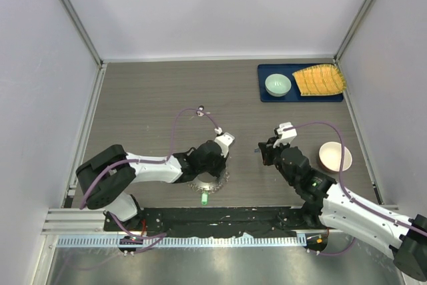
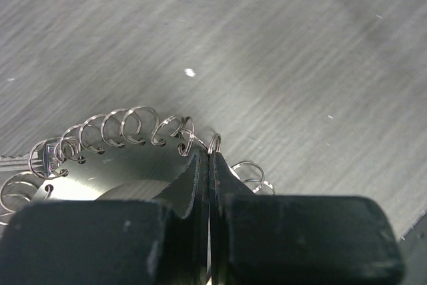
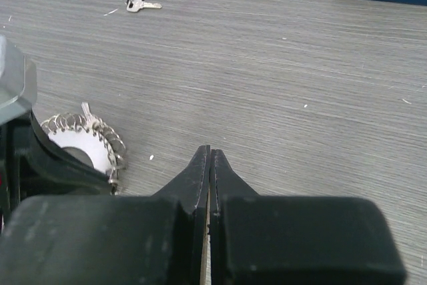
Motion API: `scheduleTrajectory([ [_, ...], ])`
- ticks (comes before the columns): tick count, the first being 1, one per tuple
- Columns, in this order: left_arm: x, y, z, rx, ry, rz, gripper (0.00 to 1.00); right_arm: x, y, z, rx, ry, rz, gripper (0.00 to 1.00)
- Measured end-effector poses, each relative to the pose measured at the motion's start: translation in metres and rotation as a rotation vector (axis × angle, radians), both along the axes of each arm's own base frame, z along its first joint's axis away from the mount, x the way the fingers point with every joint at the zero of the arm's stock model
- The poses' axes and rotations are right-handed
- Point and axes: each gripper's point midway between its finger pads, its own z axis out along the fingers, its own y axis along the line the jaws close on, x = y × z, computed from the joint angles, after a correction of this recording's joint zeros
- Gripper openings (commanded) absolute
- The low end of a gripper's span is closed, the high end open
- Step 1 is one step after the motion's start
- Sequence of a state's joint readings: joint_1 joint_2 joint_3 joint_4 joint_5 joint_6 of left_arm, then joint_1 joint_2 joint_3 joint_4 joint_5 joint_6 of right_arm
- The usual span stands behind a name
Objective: Put the keys on the keyring
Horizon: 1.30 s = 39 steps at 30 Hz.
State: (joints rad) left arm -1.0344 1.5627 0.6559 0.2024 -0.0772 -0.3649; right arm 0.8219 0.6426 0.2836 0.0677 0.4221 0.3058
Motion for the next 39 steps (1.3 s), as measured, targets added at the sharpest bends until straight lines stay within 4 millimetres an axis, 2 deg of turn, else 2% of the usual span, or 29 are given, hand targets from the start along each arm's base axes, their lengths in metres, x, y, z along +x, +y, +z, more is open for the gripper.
scheduleTrajectory([
  [8, 0.025, 0.018, 0.007, 0.084, -0.016, 0.123, 0.0, -0.002, 0.004, -0.007, -0.014, 0.023, 0.024, 0.01],
  [19, 0.025, 0.022, 0.031, 0.269, 0.043, 0.055, 0.0, -0.003, 0.006, -0.024, -0.067, 0.083, 0.037, 0.01],
  [28, 0.012, 0.025, 0.021, 0.486, 0.197, -0.101, 0.0, -0.001, 0.009, -0.028, -0.095, 0.119, 0.036, 0.01],
  [36, 0.0, 0.034, 0.017, 0.59, 0.282, -0.174, 0.0, -0.001, 0.009, -0.029, -0.099, 0.121, 0.034, 0.01],
  [39, -0.003, 0.034, 0.008, 0.62, 0.316, -0.195, 0.01, -0.002, 0.009, -0.029, -0.1, 0.123, 0.034, 0.01],
])
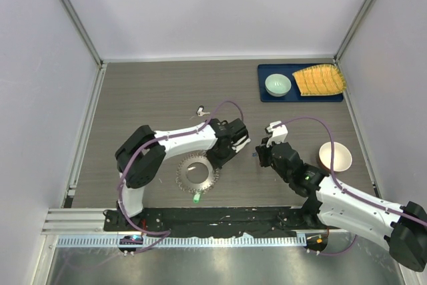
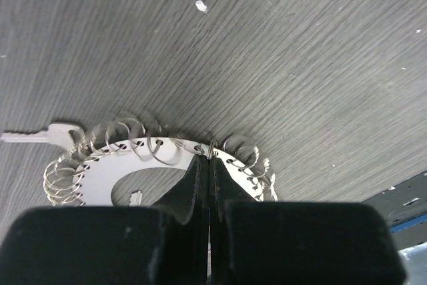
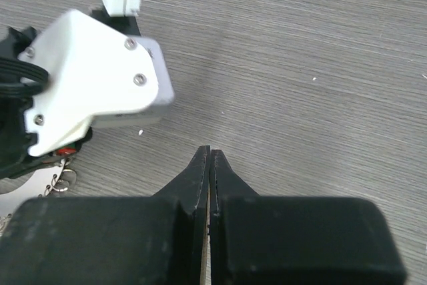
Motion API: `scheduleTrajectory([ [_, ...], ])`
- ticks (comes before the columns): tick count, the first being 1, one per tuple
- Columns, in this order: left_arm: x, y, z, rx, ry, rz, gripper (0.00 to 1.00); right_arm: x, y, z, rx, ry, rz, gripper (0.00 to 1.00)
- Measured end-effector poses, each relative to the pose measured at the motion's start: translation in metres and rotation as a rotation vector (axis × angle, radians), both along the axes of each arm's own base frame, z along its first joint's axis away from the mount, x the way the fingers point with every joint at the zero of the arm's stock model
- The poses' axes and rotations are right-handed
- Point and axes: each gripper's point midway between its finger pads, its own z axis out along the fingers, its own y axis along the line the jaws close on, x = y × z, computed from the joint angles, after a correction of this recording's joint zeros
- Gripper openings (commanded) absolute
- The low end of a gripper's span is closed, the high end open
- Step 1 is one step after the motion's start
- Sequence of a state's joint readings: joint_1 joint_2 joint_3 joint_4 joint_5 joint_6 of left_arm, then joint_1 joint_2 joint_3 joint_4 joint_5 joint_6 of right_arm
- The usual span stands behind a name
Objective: Put the keys on the keyring
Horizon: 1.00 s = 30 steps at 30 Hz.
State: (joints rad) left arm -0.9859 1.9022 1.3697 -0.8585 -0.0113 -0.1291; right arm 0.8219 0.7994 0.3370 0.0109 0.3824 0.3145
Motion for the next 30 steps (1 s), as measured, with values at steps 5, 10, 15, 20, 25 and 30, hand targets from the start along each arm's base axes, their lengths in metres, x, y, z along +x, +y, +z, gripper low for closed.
scheduleTrajectory([
  [5, -0.005, 0.003, -0.008, 0.031, 0.039, -0.009, 0.08, 0.0, -0.001, -0.001, -0.004, 0.003, -0.001, 0.01],
  [10, -0.006, 0.002, -0.008, 0.035, 0.05, -0.008, 0.34, -0.001, -0.001, -0.001, -0.004, 0.003, -0.001, 0.01],
  [15, -0.004, -0.002, -0.001, 0.001, 0.03, 0.014, 0.41, -0.001, -0.001, 0.002, 0.003, -0.003, -0.001, 0.01],
  [20, -0.003, -0.002, 0.022, -0.105, -0.045, 0.06, 0.42, -0.001, -0.001, 0.002, 0.004, -0.003, 0.0, 0.01],
  [25, -0.004, 0.006, 0.038, -0.233, -0.146, 0.087, 0.34, -0.001, 0.0, 0.004, 0.012, -0.008, 0.005, 0.01],
  [30, -0.01, 0.023, 0.019, -0.313, -0.222, 0.074, 0.33, 0.0, 0.003, 0.009, 0.033, -0.022, 0.014, 0.01],
])
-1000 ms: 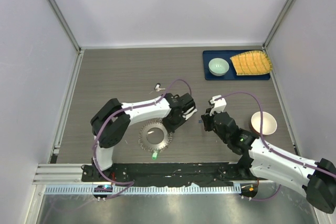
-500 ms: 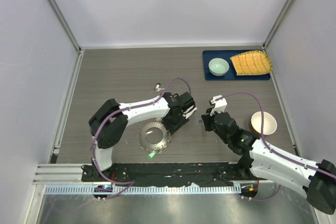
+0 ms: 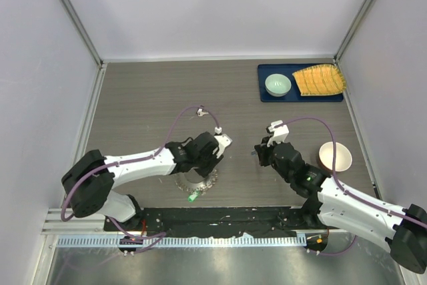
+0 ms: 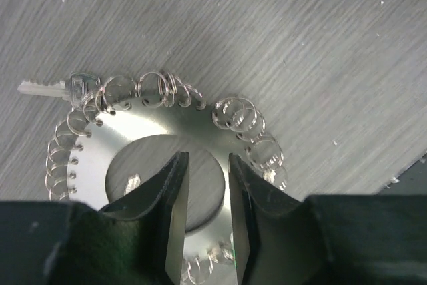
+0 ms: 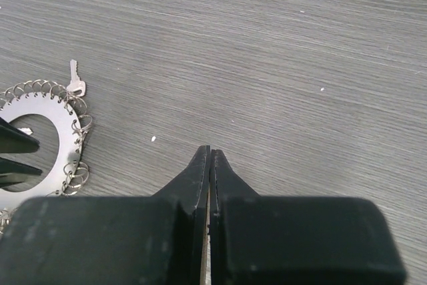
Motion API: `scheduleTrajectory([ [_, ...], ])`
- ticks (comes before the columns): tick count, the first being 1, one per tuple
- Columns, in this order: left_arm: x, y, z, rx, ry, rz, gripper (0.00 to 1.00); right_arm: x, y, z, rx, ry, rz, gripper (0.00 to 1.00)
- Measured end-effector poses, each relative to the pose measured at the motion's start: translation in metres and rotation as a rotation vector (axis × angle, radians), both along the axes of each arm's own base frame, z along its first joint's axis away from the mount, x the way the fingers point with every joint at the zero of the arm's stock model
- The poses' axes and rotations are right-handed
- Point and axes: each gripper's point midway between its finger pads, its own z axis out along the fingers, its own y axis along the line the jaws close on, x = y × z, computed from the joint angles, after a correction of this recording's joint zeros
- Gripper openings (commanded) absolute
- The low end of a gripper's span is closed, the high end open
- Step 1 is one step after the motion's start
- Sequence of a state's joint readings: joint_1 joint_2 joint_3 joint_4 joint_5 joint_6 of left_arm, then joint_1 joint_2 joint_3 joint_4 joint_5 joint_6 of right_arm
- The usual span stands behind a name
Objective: Put the keys on the keyring
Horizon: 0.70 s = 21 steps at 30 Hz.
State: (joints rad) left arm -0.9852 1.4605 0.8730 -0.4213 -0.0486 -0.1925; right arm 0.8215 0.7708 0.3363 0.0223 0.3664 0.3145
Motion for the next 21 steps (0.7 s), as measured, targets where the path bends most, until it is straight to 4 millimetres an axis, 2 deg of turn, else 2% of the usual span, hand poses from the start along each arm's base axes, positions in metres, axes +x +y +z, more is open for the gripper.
scheduleTrajectory([
  [4, -0.002, 0.01, -0.021, -0.032, -0.054, -0.026, 0.33, 0.0, 0.003, 0.002, 0.013, -0.006, 0.011, 0.01],
  [9, 0.002, 0.009, -0.032, -0.093, -0.131, -0.054, 0.33, -0.001, 0.004, 0.001, 0.018, -0.007, 0.018, 0.01],
  [16, 0.015, -0.012, -0.017, -0.194, -0.222, -0.096, 0.34, -0.001, 0.006, 0.003, 0.025, -0.009, 0.027, 0.01],
  [21, 0.017, -0.02, -0.012, -0.231, -0.245, -0.117, 0.33, -0.001, 0.007, 0.004, 0.031, -0.012, 0.031, 0.01],
])
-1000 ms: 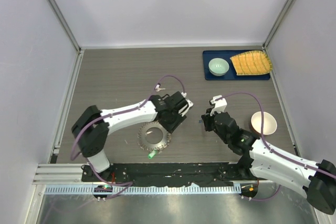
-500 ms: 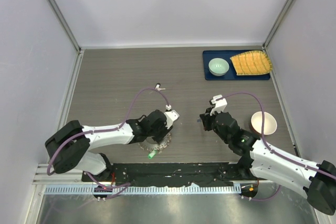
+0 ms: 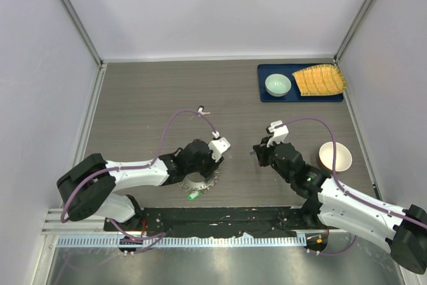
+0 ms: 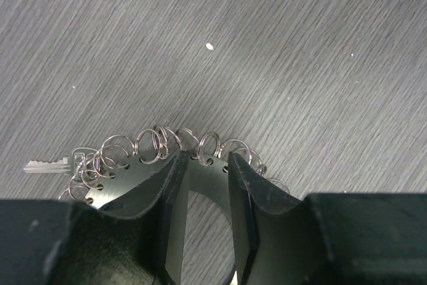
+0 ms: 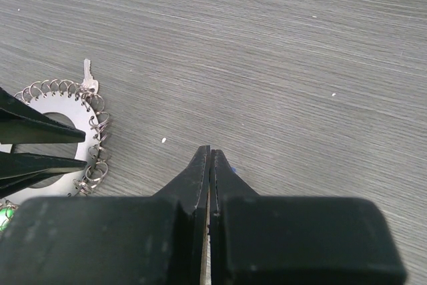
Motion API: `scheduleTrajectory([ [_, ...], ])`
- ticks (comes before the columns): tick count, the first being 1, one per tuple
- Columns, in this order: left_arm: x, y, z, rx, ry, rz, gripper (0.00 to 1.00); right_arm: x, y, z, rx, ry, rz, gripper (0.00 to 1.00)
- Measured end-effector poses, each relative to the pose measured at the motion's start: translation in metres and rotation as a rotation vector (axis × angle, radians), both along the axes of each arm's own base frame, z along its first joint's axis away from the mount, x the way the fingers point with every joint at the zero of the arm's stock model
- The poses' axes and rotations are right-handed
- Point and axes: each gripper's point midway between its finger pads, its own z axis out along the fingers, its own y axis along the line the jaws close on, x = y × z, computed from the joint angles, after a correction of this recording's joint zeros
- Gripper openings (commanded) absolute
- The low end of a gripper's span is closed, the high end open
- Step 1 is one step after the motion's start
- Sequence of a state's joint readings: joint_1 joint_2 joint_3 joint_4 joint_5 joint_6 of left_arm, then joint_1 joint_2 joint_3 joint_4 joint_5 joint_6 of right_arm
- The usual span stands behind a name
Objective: Put the keys on the keyring
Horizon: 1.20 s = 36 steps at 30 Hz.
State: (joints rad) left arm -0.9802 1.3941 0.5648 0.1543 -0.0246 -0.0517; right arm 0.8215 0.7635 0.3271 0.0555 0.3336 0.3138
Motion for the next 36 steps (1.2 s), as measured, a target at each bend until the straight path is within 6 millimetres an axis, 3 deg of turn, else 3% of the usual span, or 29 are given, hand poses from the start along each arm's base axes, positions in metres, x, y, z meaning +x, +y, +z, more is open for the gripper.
scheduleTrajectory([
  [15, 0.002, 0.003, -0.001, -0.032, 0.048, 0.105, 0.32, -0.001, 0.0, -0.003, 0.0, 0.002, 0.005, 0.01],
  [24, 0.0, 0.004, -0.019, -0.019, 0.112, 0.159, 0.29, -0.001, 0.0, -0.003, 0.002, 0.001, 0.006, 0.01],
  [36, 0.002, 0.003, -0.018, -0.033, 0.117, 0.186, 0.3, -0.002, 0.0, -0.002, 0.007, -0.003, 0.006, 0.01],
])
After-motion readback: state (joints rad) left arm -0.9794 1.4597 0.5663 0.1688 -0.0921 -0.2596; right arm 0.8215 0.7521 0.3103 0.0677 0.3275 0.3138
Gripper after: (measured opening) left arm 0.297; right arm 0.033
